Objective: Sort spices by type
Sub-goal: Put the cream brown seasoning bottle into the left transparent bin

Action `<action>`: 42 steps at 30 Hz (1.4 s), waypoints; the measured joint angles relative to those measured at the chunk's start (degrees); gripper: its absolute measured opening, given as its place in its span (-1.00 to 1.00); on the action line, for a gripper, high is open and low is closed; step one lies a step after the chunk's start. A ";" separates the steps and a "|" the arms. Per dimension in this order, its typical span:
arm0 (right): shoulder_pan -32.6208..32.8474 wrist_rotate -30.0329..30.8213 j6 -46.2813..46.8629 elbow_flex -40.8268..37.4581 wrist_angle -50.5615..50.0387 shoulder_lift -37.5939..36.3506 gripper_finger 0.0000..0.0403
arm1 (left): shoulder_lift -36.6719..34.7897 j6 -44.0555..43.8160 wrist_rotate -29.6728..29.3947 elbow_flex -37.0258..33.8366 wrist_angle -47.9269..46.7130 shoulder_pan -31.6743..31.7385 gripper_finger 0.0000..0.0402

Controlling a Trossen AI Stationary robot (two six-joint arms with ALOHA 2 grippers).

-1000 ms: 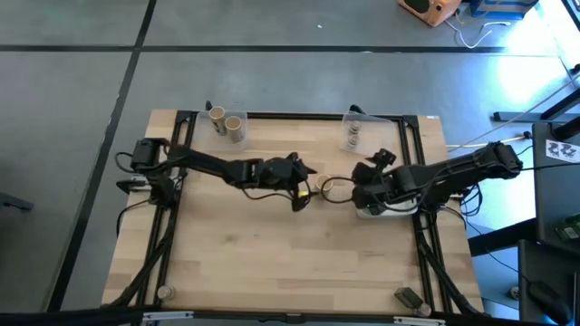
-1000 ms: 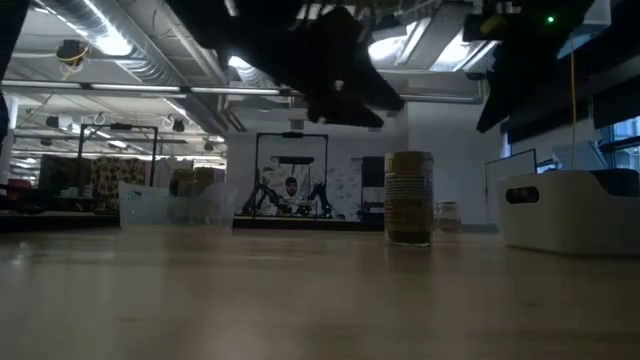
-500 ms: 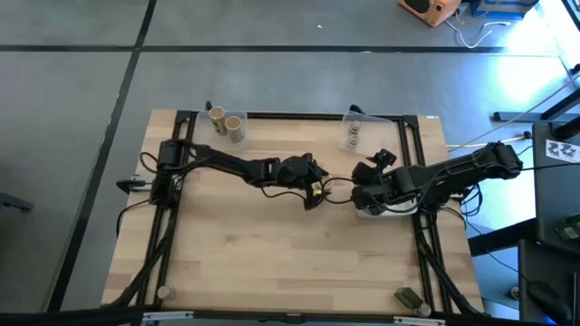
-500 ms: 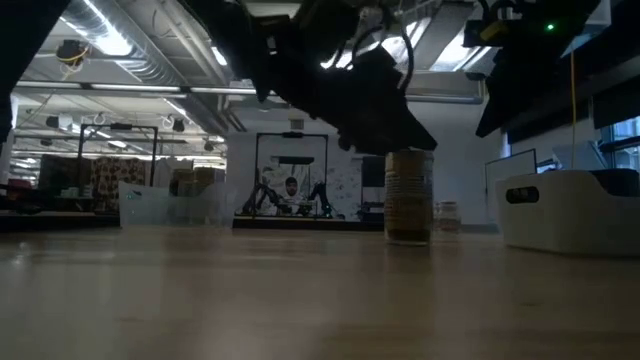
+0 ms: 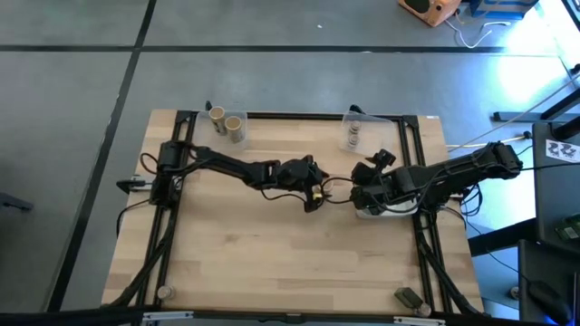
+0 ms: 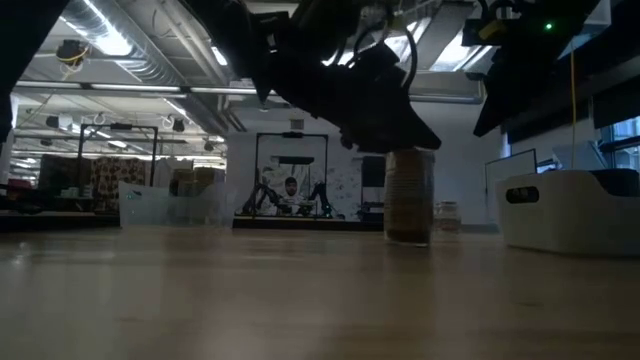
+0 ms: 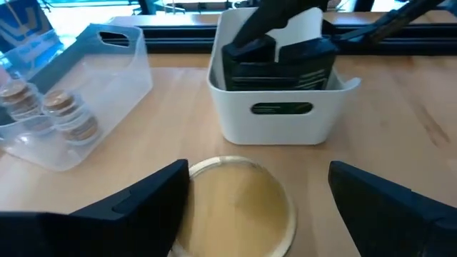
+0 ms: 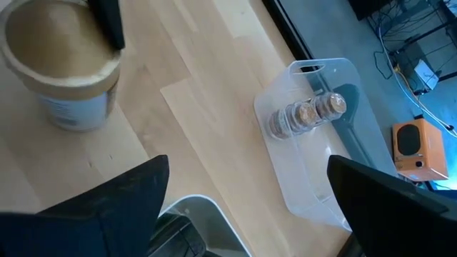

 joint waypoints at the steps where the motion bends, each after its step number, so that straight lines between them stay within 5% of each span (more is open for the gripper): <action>1: 0.00 0.00 0.01 0.00 0.02 0.00 0.89 | -0.29 -0.04 0.02 -0.04 -0.15 -0.31 0.63; 28: 0.00 0.00 -0.36 0.02 1.49 0.02 0.89 | 1.01 -0.99 -1.26 -0.04 -2.06 0.00 0.62; 35: 0.00 0.02 -0.38 0.02 1.63 0.02 0.89 | 1.01 -0.76 -1.46 -0.04 -2.11 0.17 0.31; 42: 0.00 0.04 -0.38 0.02 1.94 0.02 0.89 | -1.10 -0.80 -2.74 -0.02 -6.76 -0.55 0.31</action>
